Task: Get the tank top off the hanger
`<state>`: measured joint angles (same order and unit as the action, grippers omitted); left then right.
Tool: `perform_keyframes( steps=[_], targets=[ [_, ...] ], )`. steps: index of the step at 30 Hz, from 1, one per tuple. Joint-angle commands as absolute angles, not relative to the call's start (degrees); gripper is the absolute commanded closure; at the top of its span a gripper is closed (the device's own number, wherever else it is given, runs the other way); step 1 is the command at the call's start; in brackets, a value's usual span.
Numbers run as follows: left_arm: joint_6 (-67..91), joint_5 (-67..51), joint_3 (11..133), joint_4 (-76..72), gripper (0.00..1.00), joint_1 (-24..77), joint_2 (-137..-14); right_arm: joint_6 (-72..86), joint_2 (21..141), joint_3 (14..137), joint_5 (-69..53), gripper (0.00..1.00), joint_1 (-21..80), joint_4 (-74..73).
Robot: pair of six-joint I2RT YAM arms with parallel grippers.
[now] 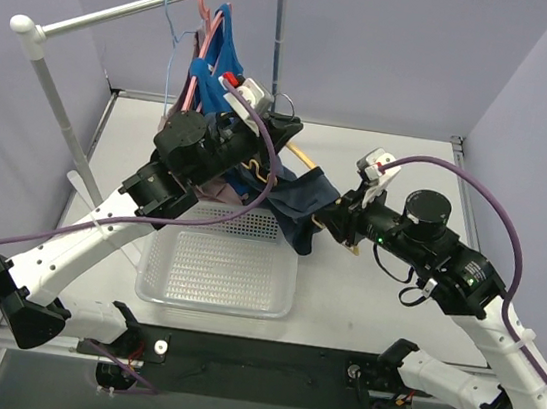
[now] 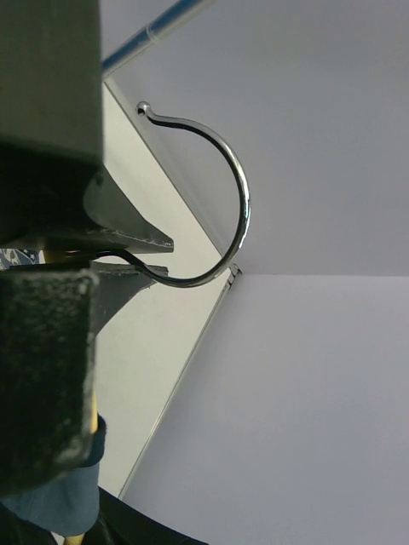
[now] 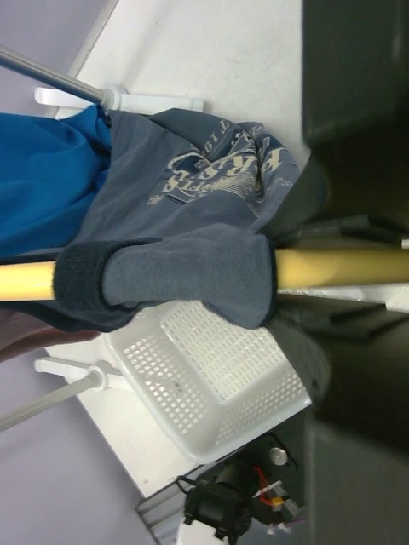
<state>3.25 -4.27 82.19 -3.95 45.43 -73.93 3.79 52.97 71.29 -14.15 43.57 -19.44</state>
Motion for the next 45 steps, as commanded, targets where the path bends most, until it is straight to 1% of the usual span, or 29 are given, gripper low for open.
perform_keyframes(
  steps=[1,3,4,5,6,9,11,14,17,23,33,37,39,40,41,42,43,45],
  targets=[
    [4.7,3.1,83.5,-7.5,1.00,45.2,-72.3,11.6,50.5,75.1,-8.9,0.62,44.0,-13.4],
    [4.6,5.3,85.2,-5.3,1.00,45.2,-73.0,14.0,49.8,75.7,-5.5,0.53,43.9,-13.4],
    [4.5,6.8,85.9,-4.0,1.00,45.2,-73.2,17.1,49.6,75.8,-4.5,0.45,43.9,-13.4],
    [4.4,7.5,86.3,-3.5,1.00,45.2,-73.5,18.7,49.0,76.0,-1.4,0.41,43.9,-13.4],
    [4.1,8.0,86.8,-3.2,1.00,45.2,-73.7,20.3,48.7,76.1,-0.2,0.34,44.0,-13.4],
    [4.0,10.9,87.5,-2.5,1.00,45.2,-73.6,24.8,47.3,76.4,6.2,0.31,44.0,-13.5],
    [4.0,13.3,88.2,-1.7,1.00,45.2,-73.9,27.1,46.6,76.6,8.8,0.31,44.1,-13.6],
    [4.1,15.3,89.7,-0.3,1.00,45.2,-74.9,29.5,46.4,76.9,8.9,0.34,44.1,-13.5],
    [4.7,15.9,91.1,-0.1,1.00,45.2,-75.7,31.4,47.5,77.0,6.7,0.43,44.3,-12.4],
    [6.3,15.7,91.3,-0.1,1.00,45.2,-75.4,32.4,51.9,76.2,8.0,0.51,46.0,-9.3],
    [7.6,15.4,91.1,-0.1,1.00,45.2,-73.7,28.0,60.6,77.8,17.6,0.52,51.1,-3.7],
    [8.2,15.2,89.3,-0.2,1.00,45.2,-71.8,25.1,63.7,78.7,23.2,0.53,53.2,-1.8],
    [8.3,15.3,89.0,-0.3,1.00,45.2,-71.4,23.2,64.4,79.0,25.9,0.59,54.0,-0.5],
    [8.3,15.4,89.0,-0.1,1.00,45.2,-71.0,22.7,64.8,79.1,26.8,0.65,54.6,-0.4],
    [8.3,15.5,89.0,-0.1,1.00,45.2,-71.0,21.5,64.9,79.1,28.5,0.84,54.8,0.1],
    [8.3,15.5,89.0,-0.1,1.00,45.2,-70.8,21.0,64.8,78.9,29.3,0.94,55.0,2.2],
    [8.3,15.6,89.0,-0.1,1.00,45.2,-70.5,20.5,64.4,78.7,29.9,1.00,55.2,2.6],
    [8.0,16.1,88.7,-0.1,1.00,45.2,-70.1,18.7,63.8,78.6,30.6,1.00,55.5,2.9]
  ],
)
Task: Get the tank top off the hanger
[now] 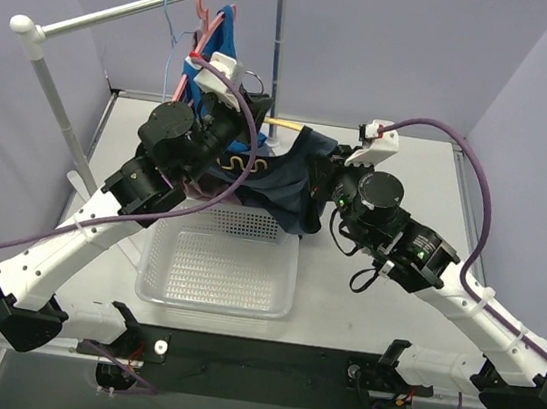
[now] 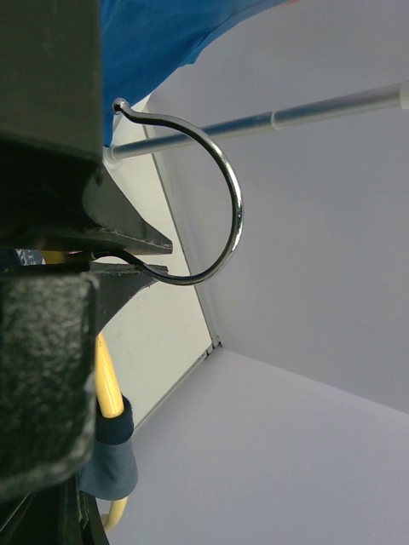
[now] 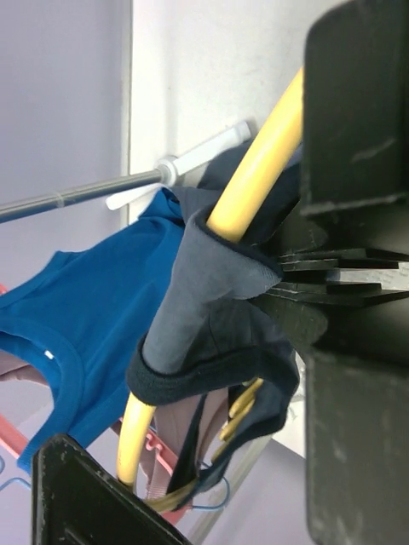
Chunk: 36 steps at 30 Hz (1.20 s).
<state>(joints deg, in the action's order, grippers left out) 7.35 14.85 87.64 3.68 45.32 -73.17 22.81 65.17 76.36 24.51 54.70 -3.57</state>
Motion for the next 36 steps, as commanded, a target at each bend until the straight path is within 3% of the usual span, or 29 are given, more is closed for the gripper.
perform_keyframes(
  steps=[1,13,36],
  targets=[
    [7.8,16.3,88.3,-0.1,1.00,45.2,-69.8,18.1,62.9,78.4,30.8,1.00,55.5,2.9],
    [4.6,19.2,88.0,3.4,1.00,45.1,-67.3,10.0,50.9,68.5,36.6,1.00,54.6,6.5],
    [3.3,21.9,91.7,7.0,1.00,43.9,-68.5,14.8,36.8,55.9,36.5,1.00,45.6,4.7]
  ],
)
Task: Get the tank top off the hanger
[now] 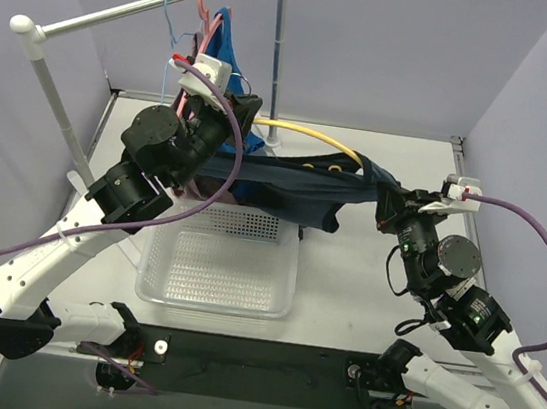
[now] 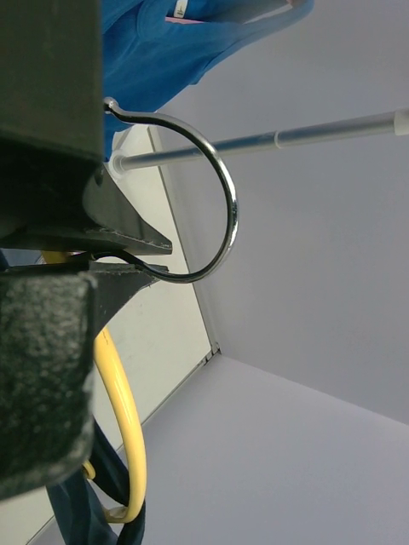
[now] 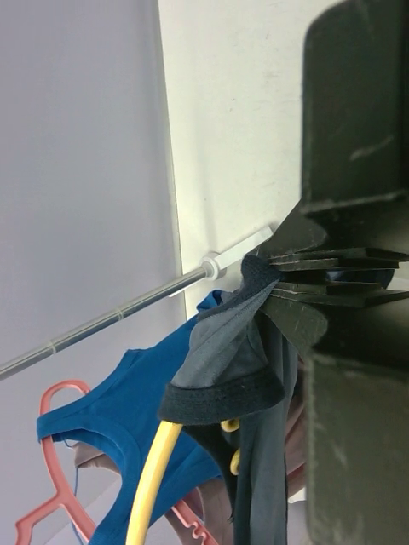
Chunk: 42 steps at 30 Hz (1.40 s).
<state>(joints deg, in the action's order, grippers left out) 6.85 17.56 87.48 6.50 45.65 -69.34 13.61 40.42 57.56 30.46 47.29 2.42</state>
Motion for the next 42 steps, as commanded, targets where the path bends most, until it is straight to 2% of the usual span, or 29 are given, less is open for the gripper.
perform_keyframes(
  steps=[1,8,17,23,27,31,38,42],
  targets=[
    [3.5,21.7,92.1,7.4,1.00,43.9,-68.6,15.6,36.7,55.3,36.8,1.00,45.6,4.5],
    [2.4,23.0,94.7,10.1,1.00,43.2,-68.8,18.9,34.4,52.0,39.9,1.00,44.7,2.7],
    [7.1,16.7,94.4,9.4,1.00,42.9,-65.5,22.7,37.3,51.6,34.7,1.00,43.3,1.5],
    [5.5,21.2,94.1,12.0,1.00,42.5,-64.0,25.5,35.0,50.7,36.4,1.00,41.6,0.4],
    [10.5,15.5,94.4,10.9,1.00,42.5,-63.0,25.7,36.9,51.1,29.1,1.00,41.3,2.3],
    [18.1,3.7,94.0,6.7,1.00,42.5,-62.0,25.8,39.7,49.2,19.4,1.00,41.3,8.3],
    [30.5,-10.6,91.9,1.9,1.00,42.5,-59.0,21.9,45.9,55.3,15.4,1.00,40.8,13.3],
    [38.8,-16.2,85.4,-9.6,1.00,42.5,-55.7,19.9,49.7,59.1,14.6,1.00,40.7,15.5]
  ],
)
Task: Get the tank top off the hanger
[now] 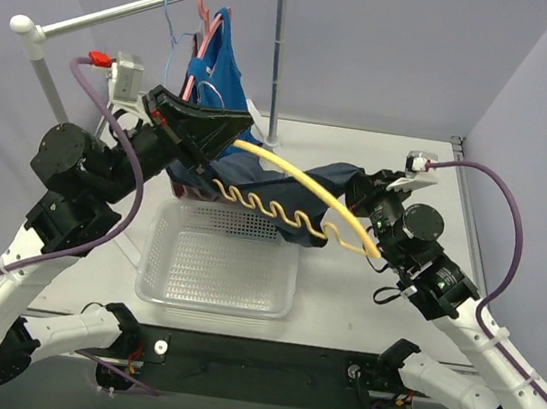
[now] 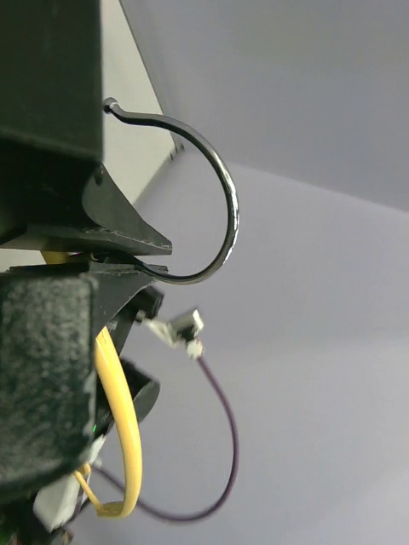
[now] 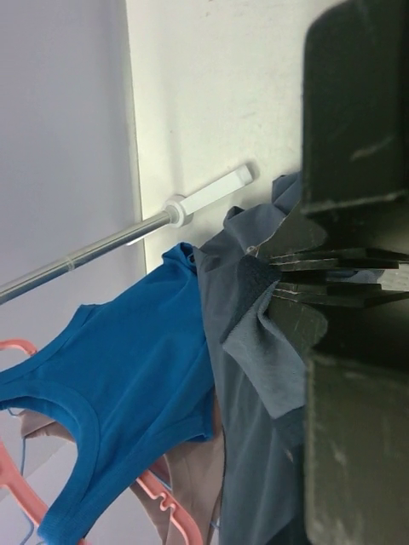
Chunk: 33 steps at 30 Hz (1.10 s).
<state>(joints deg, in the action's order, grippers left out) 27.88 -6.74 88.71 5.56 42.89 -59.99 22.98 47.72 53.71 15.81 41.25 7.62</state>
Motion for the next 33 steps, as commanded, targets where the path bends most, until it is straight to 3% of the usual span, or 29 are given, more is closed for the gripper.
perform_keyframes(
  steps=[1,7,16,22,26,33],
  targets=[
    [40.2,-17.1,83.0,-11.5,1.00,42.5,-55.2,19.4,51.1,60.8,14.9,1.00,40.6,15.5],
    [53.2,-21.9,74.5,-30.0,1.00,42.5,-49.7,17.9,57.4,66.0,19.4,1.00,37.1,15.8],
    [63.1,-26.4,67.2,-43.2,1.00,42.5,-45.4,15.2,65.0,77.9,16.4,1.00,31.7,12.9],
    [49.7,-29.3,67.6,-24.6,1.00,42.5,-40.2,10.2,68.7,92.9,6.2,1.00,31.6,8.1],
    [35.4,-24.9,66.4,-8.3,1.00,42.5,-35.3,8.5,70.0,101.4,0.7,1.00,31.6,5.9],
    [22.7,-18.9,62.8,7.0,1.00,42.5,-29.0,8.3,74.1,115.0,-11.1,1.00,31.9,7.9]
  ],
)
